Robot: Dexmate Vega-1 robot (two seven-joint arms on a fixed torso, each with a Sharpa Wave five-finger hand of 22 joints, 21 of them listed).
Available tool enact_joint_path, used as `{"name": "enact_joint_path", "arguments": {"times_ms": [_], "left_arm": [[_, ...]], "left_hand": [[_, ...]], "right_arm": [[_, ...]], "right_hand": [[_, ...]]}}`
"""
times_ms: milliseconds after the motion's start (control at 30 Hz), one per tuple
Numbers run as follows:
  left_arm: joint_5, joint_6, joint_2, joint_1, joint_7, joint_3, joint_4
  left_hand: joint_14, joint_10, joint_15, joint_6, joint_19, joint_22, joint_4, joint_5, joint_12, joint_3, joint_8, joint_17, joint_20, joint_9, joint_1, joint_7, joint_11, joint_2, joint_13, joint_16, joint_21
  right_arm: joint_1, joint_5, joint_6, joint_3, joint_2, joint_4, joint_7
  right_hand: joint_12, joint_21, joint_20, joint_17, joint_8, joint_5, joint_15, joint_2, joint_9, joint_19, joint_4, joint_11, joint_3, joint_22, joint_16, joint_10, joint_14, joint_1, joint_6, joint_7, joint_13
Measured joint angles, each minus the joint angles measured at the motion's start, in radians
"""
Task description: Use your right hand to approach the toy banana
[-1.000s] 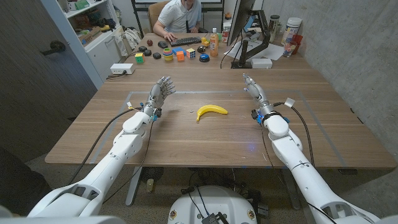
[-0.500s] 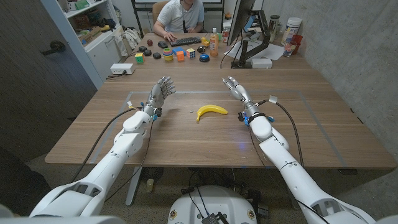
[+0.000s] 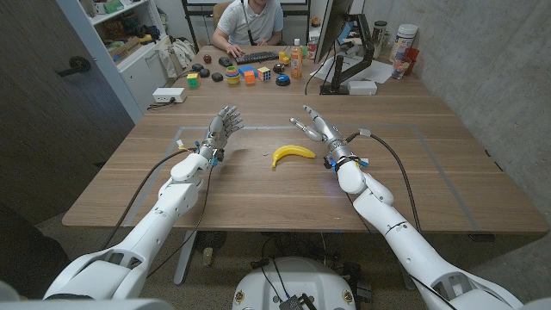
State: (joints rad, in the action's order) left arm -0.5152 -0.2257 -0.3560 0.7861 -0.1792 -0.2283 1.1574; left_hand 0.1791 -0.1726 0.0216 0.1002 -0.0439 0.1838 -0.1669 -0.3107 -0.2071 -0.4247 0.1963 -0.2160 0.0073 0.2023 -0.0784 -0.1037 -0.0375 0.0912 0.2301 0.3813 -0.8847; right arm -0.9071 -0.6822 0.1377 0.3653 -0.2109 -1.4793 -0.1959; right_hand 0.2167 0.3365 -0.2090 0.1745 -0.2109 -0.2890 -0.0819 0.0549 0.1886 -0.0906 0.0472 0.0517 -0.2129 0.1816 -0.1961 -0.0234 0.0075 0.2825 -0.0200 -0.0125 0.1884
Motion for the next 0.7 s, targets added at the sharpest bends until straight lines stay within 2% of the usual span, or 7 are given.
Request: {"name": "enact_joint_path", "arguments": {"times_ms": [167,267,333,500,567,700], "left_arm": [[0.002,-0.001,0.002,-0.001,-0.001,0.002,-0.003],[0.004,-0.001,0.002,-0.002,-0.002,0.002,-0.004],[0.004,-0.001,0.003,-0.003,-0.002,0.002,-0.005],[0.005,-0.001,0.004,-0.006,-0.003,0.002,-0.010],[0.006,-0.001,0.005,-0.007,-0.004,0.002,-0.012],[0.007,-0.001,0.007,-0.009,-0.004,0.002,-0.016]], "left_hand": [[0.000,0.000,0.000,0.000,0.000,0.000,0.000,0.000,0.000,0.000,0.000,0.000,0.000,0.000,0.000,0.000,0.000,0.000,0.000,0.000,0.000],[0.000,0.000,0.000,0.000,0.000,0.000,0.000,0.000,0.000,0.000,0.000,0.000,0.000,0.000,0.000,0.000,0.000,0.000,0.000,0.000,0.000],[0.000,0.000,0.000,0.000,0.000,0.000,0.000,0.000,0.000,0.000,0.000,0.000,0.000,0.000,0.000,0.000,0.000,0.000,0.000,0.000,0.000],[0.000,0.000,0.000,0.000,0.000,0.000,0.000,0.000,0.000,0.000,0.000,0.000,0.000,0.000,0.000,0.000,0.000,0.000,0.000,0.000,0.000],[0.000,0.000,0.000,0.000,0.000,0.000,0.000,0.000,0.000,0.000,0.000,0.000,0.000,0.000,0.000,0.000,0.000,0.000,0.000,0.000,0.000],[0.000,0.000,0.000,0.000,0.000,0.000,0.000,0.000,0.000,0.000,0.000,0.000,0.000,0.000,0.000,0.000,0.000,0.000,0.000,0.000,0.000]], "right_arm": [[0.007,-0.076,-0.031,0.029,-0.018,-0.014,-0.019],[0.010,-0.126,-0.051,0.050,-0.032,-0.025,-0.023],[0.013,-0.158,-0.064,0.064,-0.040,-0.034,-0.023],[0.023,-0.228,-0.093,0.100,-0.061,-0.049,-0.022],[0.030,-0.260,-0.106,0.118,-0.069,-0.053,-0.016],[0.041,-0.308,-0.125,0.142,-0.080,-0.057,0.008]], "right_hand": [[0.000,-0.004,-0.004,0.000,0.000,-0.009,0.006,0.000,0.000,-0.011,0.017,-0.002,0.000,0.000,0.004,0.002,0.001,0.032,0.000,0.000,0.000],[0.000,-0.008,0.004,0.000,0.000,-0.017,0.011,0.001,0.000,-0.018,0.032,-0.006,-0.004,0.000,0.004,0.003,0.001,0.057,-0.005,-0.005,0.000],[0.000,-0.011,0.000,0.000,0.000,-0.023,0.016,0.002,0.000,-0.022,0.034,-0.015,-0.007,0.000,0.004,0.004,-0.002,0.064,-0.007,-0.007,0.004],[0.000,-0.019,-0.002,0.000,-0.008,-0.037,0.023,-0.005,0.000,-0.023,0.046,-0.022,-0.006,0.000,0.004,-0.003,0.005,0.087,-0.032,-0.040,0.005],[0.000,-0.019,-0.002,0.000,-0.008,-0.040,0.023,-0.005,0.000,-0.024,0.048,-0.029,-0.004,0.000,0.004,-0.003,0.005,0.087,-0.037,-0.045,0.005],[-0.004,-0.027,-0.002,0.000,0.001,-0.052,0.031,0.000,0.005,-0.045,0.054,-0.076,0.001,0.000,0.006,0.026,0.008,0.092,-0.020,-0.029,0.005]]}}
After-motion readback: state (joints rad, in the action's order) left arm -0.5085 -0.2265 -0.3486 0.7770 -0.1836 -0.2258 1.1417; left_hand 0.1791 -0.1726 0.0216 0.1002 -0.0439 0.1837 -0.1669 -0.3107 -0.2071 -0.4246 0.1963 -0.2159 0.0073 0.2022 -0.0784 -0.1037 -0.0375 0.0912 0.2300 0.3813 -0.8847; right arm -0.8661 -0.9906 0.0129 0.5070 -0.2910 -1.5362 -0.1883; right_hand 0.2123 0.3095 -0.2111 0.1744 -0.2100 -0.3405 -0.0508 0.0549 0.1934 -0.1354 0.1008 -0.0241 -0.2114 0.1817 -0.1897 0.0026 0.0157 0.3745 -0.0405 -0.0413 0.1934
